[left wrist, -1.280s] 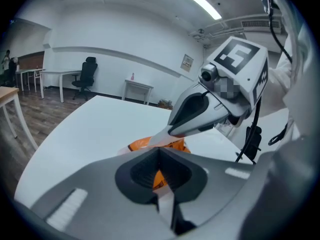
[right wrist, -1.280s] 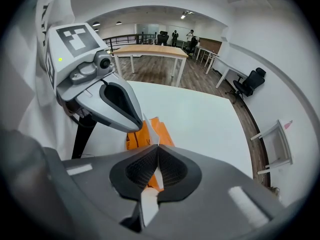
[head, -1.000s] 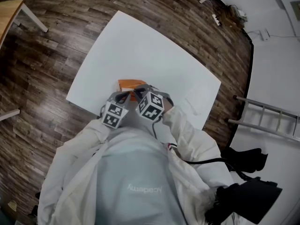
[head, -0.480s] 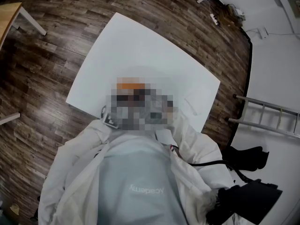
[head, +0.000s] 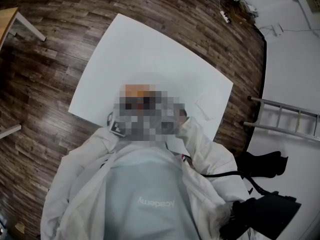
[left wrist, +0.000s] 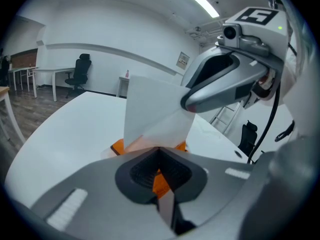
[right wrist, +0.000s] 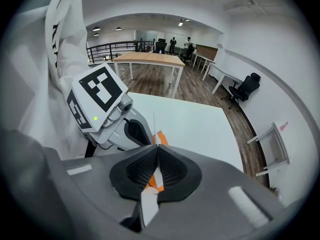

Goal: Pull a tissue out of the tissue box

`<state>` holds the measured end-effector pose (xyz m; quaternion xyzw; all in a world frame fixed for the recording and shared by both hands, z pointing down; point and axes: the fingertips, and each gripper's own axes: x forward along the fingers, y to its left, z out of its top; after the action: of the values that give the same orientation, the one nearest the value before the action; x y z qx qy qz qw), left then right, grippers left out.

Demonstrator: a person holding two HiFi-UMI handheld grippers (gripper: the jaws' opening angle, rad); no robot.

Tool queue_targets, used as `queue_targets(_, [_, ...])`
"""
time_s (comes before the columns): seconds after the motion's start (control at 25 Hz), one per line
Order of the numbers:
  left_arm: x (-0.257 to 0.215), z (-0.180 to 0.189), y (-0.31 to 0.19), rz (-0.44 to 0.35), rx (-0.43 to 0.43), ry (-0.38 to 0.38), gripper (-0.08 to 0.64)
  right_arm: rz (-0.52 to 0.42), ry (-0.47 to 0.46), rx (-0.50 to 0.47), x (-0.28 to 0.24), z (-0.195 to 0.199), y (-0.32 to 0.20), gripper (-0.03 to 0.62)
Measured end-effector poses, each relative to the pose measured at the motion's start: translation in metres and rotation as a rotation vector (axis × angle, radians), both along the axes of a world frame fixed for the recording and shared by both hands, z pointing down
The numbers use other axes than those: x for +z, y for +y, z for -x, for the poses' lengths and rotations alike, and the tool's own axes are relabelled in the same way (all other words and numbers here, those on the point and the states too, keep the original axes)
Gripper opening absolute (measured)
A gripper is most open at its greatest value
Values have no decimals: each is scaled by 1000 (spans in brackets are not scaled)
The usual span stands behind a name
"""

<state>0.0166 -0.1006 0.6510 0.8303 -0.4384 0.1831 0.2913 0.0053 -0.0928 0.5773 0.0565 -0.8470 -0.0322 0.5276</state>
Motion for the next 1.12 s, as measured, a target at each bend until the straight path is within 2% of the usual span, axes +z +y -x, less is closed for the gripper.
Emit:
queue_targets(0.36, [2,-2,-4,-1,11,-8,0,24,-50,32,-17,4,-3,3])
queue_targets(1.12, [8,0,-4,0,49,-35,0,-36,-115,60,-51,2,-8,3])
